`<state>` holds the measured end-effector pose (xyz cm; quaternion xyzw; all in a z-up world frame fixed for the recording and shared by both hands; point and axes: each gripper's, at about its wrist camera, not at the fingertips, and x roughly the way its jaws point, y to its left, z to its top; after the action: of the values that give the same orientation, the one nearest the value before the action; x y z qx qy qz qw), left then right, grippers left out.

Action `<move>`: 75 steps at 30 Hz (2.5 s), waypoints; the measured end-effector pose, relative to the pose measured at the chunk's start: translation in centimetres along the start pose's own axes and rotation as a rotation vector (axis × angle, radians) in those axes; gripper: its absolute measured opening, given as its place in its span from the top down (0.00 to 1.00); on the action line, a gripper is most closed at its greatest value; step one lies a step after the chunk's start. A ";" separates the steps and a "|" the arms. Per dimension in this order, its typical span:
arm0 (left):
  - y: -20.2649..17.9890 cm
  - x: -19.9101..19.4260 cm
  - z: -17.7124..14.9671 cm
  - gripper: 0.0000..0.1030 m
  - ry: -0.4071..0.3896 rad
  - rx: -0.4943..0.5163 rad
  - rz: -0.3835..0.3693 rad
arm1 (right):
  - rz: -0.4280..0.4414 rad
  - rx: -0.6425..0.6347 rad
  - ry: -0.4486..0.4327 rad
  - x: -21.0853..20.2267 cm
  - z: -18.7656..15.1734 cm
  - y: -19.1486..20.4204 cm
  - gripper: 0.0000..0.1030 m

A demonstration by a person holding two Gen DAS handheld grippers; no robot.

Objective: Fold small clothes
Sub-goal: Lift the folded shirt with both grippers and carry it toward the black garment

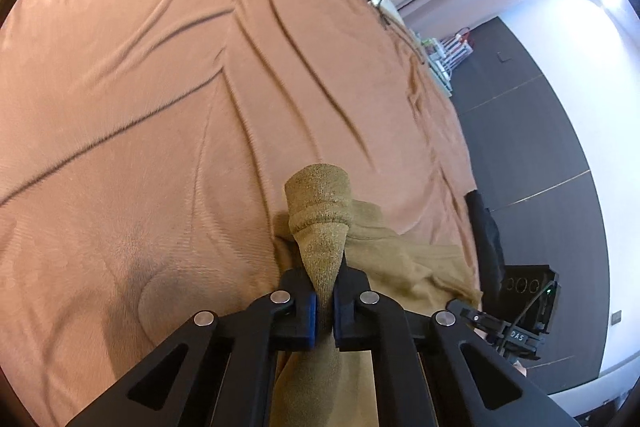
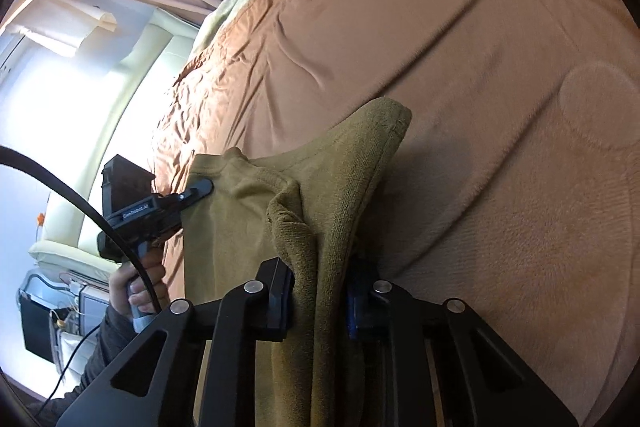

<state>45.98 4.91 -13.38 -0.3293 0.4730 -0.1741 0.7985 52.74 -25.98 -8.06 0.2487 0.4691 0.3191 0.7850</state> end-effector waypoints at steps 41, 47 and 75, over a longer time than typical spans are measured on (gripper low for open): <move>-17.5 -23.2 -11.3 0.95 -0.333 0.217 -0.168 | -0.041 -0.377 -0.317 -22.2 -16.8 16.0 0.87; -19.9 -25.5 -13.0 0.95 -0.370 0.246 -0.214 | -0.074 -0.410 -0.352 -25.6 -18.9 18.3 0.87; -34.6 -22.6 -15.1 0.95 -0.308 0.496 -0.313 | -0.147 -0.495 -0.532 -35.4 -25.6 16.3 0.87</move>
<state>22.85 -12.17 19.91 -0.2163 0.2334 -0.3528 0.8799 12.90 -38.71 12.46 0.0912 0.1740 0.2898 0.9367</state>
